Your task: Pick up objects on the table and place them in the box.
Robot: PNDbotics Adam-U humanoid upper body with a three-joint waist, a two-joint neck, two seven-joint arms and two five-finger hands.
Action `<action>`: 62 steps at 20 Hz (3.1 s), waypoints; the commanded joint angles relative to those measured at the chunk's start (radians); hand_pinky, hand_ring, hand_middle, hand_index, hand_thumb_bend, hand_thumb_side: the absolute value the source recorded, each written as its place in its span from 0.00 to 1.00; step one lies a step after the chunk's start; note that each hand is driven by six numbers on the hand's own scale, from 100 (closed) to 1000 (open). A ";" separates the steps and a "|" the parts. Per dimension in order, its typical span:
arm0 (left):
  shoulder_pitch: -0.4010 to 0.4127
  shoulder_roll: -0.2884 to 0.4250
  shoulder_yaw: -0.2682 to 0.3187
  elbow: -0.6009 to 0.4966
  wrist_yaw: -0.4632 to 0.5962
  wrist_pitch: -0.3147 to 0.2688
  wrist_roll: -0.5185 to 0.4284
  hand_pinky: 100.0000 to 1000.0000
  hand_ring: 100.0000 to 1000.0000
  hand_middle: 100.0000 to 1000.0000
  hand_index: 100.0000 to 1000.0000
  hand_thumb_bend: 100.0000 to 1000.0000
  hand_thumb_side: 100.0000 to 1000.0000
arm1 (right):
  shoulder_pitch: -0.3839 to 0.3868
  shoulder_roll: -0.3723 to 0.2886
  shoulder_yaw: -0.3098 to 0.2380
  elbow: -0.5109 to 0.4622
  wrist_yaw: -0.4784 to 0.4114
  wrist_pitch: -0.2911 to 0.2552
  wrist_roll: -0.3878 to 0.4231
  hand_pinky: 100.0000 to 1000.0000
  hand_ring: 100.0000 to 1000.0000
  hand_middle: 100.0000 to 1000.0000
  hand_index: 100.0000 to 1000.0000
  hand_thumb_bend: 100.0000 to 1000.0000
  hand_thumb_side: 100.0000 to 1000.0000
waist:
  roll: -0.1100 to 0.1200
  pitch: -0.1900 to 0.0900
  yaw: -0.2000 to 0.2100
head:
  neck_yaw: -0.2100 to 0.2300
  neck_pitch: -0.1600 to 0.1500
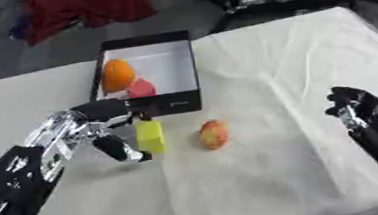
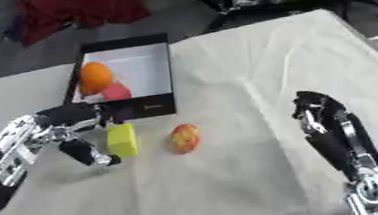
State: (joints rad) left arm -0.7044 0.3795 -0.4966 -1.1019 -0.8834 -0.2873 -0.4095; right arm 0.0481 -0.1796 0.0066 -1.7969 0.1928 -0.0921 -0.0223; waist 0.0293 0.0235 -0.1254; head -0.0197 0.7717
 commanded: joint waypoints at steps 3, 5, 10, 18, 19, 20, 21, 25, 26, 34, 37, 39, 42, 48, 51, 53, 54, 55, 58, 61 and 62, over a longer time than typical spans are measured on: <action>-0.021 0.019 0.035 -0.040 0.009 0.031 0.087 0.56 0.38 0.41 0.61 0.19 0.32 | -0.008 -0.005 -0.001 -0.011 -0.002 -0.002 0.001 0.72 0.61 0.66 0.78 0.00 0.66 | -0.009 -0.008 0.000 | -0.002 -0.002; -0.035 0.042 0.042 -0.090 0.040 0.036 0.125 0.55 0.35 0.37 0.57 0.15 0.30 | -0.008 -0.005 -0.002 -0.011 -0.001 -0.001 0.001 0.72 0.61 0.66 0.78 0.00 0.66 | -0.008 -0.009 0.001 | -0.004 -0.002; -0.108 0.144 0.068 -0.231 0.127 0.060 0.164 0.56 0.36 0.37 0.58 0.15 0.30 | -0.005 -0.008 -0.002 -0.011 0.000 -0.001 0.000 0.72 0.61 0.66 0.78 0.00 0.66 | -0.005 -0.012 0.003 | -0.005 -0.002; -0.223 0.109 0.183 -0.149 0.126 0.187 0.077 0.58 0.39 0.41 0.61 0.15 0.33 | -0.002 -0.006 0.005 -0.008 -0.001 -0.002 0.006 0.72 0.61 0.66 0.78 0.00 0.66 | -0.008 -0.013 0.000 | 0.004 -0.002; -0.227 0.084 0.206 -0.122 0.110 0.203 0.061 0.58 0.39 0.41 0.62 0.15 0.34 | -0.002 -0.005 0.006 -0.008 -0.001 -0.002 0.008 0.72 0.61 0.66 0.78 0.00 0.66 | -0.010 -0.013 -0.003 | 0.006 -0.002; -0.231 0.060 0.226 -0.098 0.095 0.218 0.046 0.59 0.39 0.42 0.62 0.15 0.35 | -0.003 -0.004 0.007 -0.008 -0.002 -0.002 0.009 0.72 0.61 0.66 0.78 0.00 0.66 | -0.011 -0.012 -0.005 | 0.009 -0.002; -0.237 0.035 0.244 -0.071 0.079 0.235 0.037 0.59 0.40 0.42 0.63 0.16 0.36 | -0.004 -0.003 0.008 -0.008 -0.003 -0.002 0.010 0.72 0.61 0.66 0.78 0.00 0.67 | -0.012 -0.012 -0.008 | 0.012 -0.002; -0.252 -0.056 0.308 0.041 0.010 0.304 0.078 0.58 0.40 0.43 0.63 0.17 0.37 | -0.007 0.002 0.013 -0.007 -0.006 -0.003 0.015 0.72 0.61 0.66 0.78 0.00 0.67 | -0.016 -0.011 -0.017 | 0.022 -0.002; -0.255 -0.071 0.318 0.071 -0.009 0.322 0.096 0.58 0.41 0.44 0.65 0.17 0.38 | -0.009 0.003 0.014 -0.007 -0.007 -0.004 0.016 0.72 0.61 0.66 0.78 0.00 0.67 | -0.017 -0.011 -0.019 | 0.024 -0.002; -0.284 -0.125 0.372 0.312 -0.157 0.353 0.243 0.61 0.46 0.51 0.72 0.20 0.42 | -0.012 0.005 0.015 -0.005 -0.010 -0.004 0.017 0.72 0.61 0.66 0.78 0.00 0.67 | -0.018 -0.014 -0.024 | 0.023 -0.002; -0.290 -0.133 0.388 0.394 -0.191 0.320 0.295 0.64 0.51 0.57 0.79 0.24 0.49 | -0.012 0.005 0.014 -0.005 -0.010 -0.004 0.017 0.72 0.61 0.66 0.78 0.00 0.67 | -0.019 -0.014 -0.023 | 0.021 -0.002; -0.292 -0.135 0.392 0.427 -0.200 0.299 0.316 0.66 0.55 0.61 0.82 0.30 0.57 | -0.011 0.006 0.014 -0.005 -0.010 -0.004 0.017 0.72 0.61 0.66 0.78 0.00 0.67 | -0.019 -0.013 -0.022 | 0.020 -0.002; -0.292 -0.133 0.392 0.440 -0.207 0.282 0.334 0.70 0.62 0.71 0.88 0.56 0.82 | -0.011 0.006 0.014 -0.005 -0.009 -0.004 0.017 0.72 0.61 0.66 0.78 0.00 0.67 | -0.019 -0.013 -0.021 | 0.019 -0.002; -0.286 -0.106 0.387 0.401 -0.165 0.276 0.377 0.72 0.67 0.78 0.91 0.72 1.00 | -0.010 0.006 0.009 -0.005 -0.007 -0.003 0.013 0.72 0.61 0.66 0.78 0.00 0.66 | -0.018 -0.013 -0.015 | 0.011 -0.002; -0.275 -0.061 0.391 0.345 -0.123 0.252 0.401 0.70 0.62 0.72 0.87 0.62 0.98 | -0.011 0.005 0.003 -0.006 -0.004 -0.003 0.009 0.72 0.61 0.66 0.78 0.00 0.66 | -0.017 -0.014 -0.007 | 0.003 -0.002; -0.264 -0.020 0.388 0.297 -0.098 0.225 0.420 0.68 0.58 0.66 0.84 0.57 0.96 | -0.010 0.004 -0.006 -0.007 -0.002 -0.001 0.001 0.72 0.61 0.66 0.78 0.00 0.66 | -0.015 -0.015 0.004 | -0.006 -0.002; -0.257 0.003 0.387 0.273 -0.085 0.211 0.433 0.68 0.57 0.65 0.83 0.55 0.95 | -0.009 0.003 -0.010 -0.007 0.000 0.000 -0.003 0.72 0.61 0.66 0.78 0.00 0.66 | -0.015 -0.015 0.008 | -0.008 -0.002; -0.248 0.028 0.390 0.247 -0.070 0.195 0.448 0.67 0.56 0.63 0.82 0.53 0.92 | -0.008 0.000 -0.013 -0.008 0.002 0.000 -0.006 0.72 0.61 0.66 0.78 0.00 0.65 | -0.014 -0.015 0.014 | -0.010 -0.002; -0.198 0.104 0.414 0.171 -0.025 0.149 0.494 0.66 0.55 0.60 0.80 0.50 0.88 | -0.007 -0.025 -0.011 -0.015 0.009 -0.003 -0.007 0.72 0.62 0.66 0.78 0.00 0.62 | -0.014 -0.015 0.029 | -0.012 -0.002; -0.126 0.179 0.475 0.095 0.022 0.102 0.541 0.66 0.54 0.58 0.79 0.47 0.86 | -0.020 -0.081 -0.002 -0.031 0.013 -0.009 0.002 0.73 0.62 0.66 0.78 0.00 0.57 | -0.019 -0.009 0.053 | -0.011 -0.002; -0.100 0.196 0.495 0.069 0.038 0.086 0.557 0.66 0.54 0.58 0.79 0.46 0.86 | -0.026 -0.100 0.001 -0.036 0.012 -0.010 0.006 0.73 0.62 0.67 0.78 0.00 0.57 | -0.020 -0.006 0.059 | -0.010 -0.002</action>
State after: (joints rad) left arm -0.7902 0.5183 -0.0316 -0.9865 -0.8665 -0.1816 0.1293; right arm 0.0329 -0.2400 0.0067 -1.8045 0.1994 -0.0976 -0.0203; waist 0.0222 0.0235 -0.0640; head -0.0289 0.7717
